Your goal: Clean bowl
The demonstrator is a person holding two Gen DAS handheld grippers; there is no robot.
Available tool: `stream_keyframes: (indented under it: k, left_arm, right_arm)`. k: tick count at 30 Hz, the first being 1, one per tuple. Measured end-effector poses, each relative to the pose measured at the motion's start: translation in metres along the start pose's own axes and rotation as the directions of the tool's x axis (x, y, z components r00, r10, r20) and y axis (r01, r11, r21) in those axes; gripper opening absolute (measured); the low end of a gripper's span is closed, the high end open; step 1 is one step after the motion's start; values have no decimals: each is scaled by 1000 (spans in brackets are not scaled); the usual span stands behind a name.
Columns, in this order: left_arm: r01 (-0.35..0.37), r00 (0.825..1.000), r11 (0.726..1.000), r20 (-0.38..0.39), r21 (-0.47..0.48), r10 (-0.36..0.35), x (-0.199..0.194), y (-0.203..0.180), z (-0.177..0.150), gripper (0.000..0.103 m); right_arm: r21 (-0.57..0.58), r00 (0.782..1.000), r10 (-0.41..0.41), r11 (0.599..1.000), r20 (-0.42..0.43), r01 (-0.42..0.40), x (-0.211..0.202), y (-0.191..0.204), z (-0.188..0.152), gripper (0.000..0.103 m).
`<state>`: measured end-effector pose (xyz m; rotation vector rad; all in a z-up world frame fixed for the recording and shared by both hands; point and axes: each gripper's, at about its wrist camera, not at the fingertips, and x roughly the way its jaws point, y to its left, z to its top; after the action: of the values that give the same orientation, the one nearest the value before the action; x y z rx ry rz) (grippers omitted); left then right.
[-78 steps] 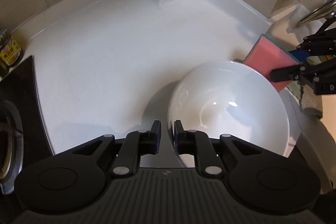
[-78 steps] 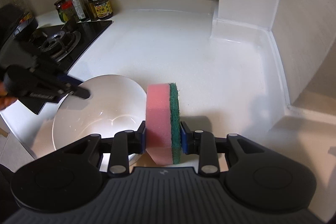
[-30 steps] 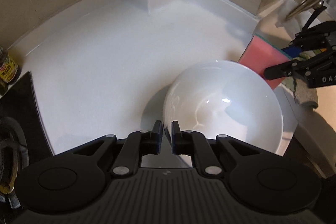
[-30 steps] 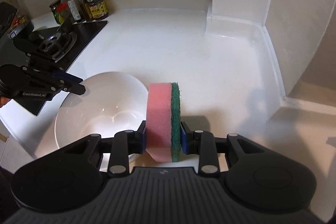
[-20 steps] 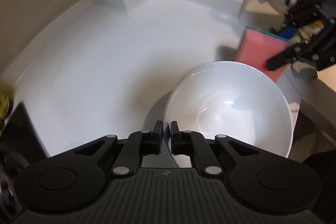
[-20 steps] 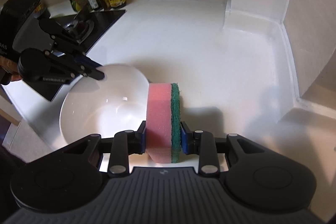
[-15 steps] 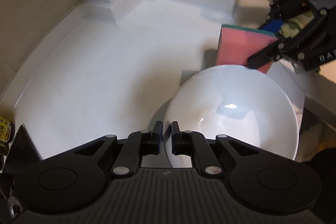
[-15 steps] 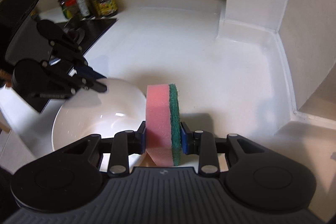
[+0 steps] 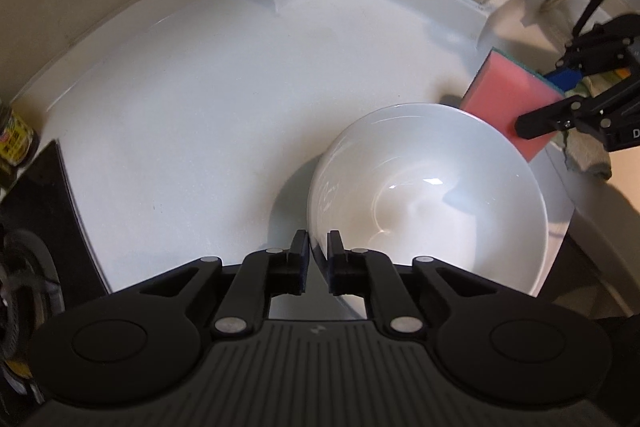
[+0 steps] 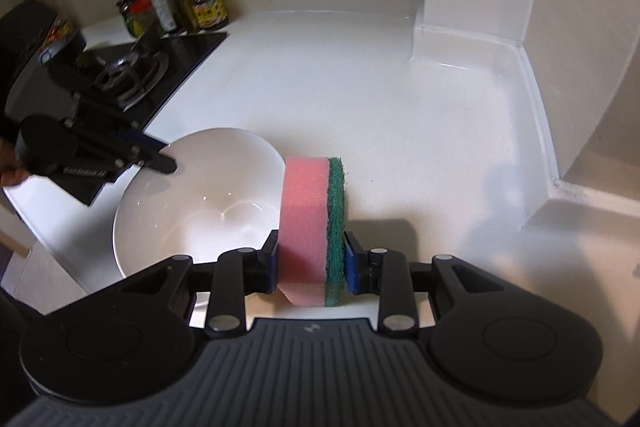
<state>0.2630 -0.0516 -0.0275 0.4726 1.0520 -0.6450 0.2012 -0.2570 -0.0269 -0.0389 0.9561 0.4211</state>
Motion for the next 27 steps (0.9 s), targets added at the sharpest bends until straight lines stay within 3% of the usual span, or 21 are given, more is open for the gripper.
stream_keyframes:
  k: [4,7,13,17,23,27]
  left_arm:
    - [-39,999,997,-5,69,39,10,-5,21,6]
    - [-82,997,995,-5,49,83,16,-6,32,9]
    - [-92,996,994,13,-58,92,0,-2,8,9]
    - [-79,997,995,11,-61,80,-3,-4,-11,9]
    - [-17,1000,998,8,64,16,-5,2,-12,8]
    - [28,999,983,19,181,-32,0,2,-2,8]
  right_arm:
    - [-20,1000,-27,999,3,27,8,4,10,27]
    - [-23,999,-51,998,10,52,13,8,16,27]
    - [2,998,-59,998,19,59,11,12,13,27]
    - [12,998,-63,998,18,63,8,16,8,27]
    - [-22,999,-15,1000,-35,14,3,19,4,27]
    - [-11,999,3,1000,-38,-3,6,13,10,27]
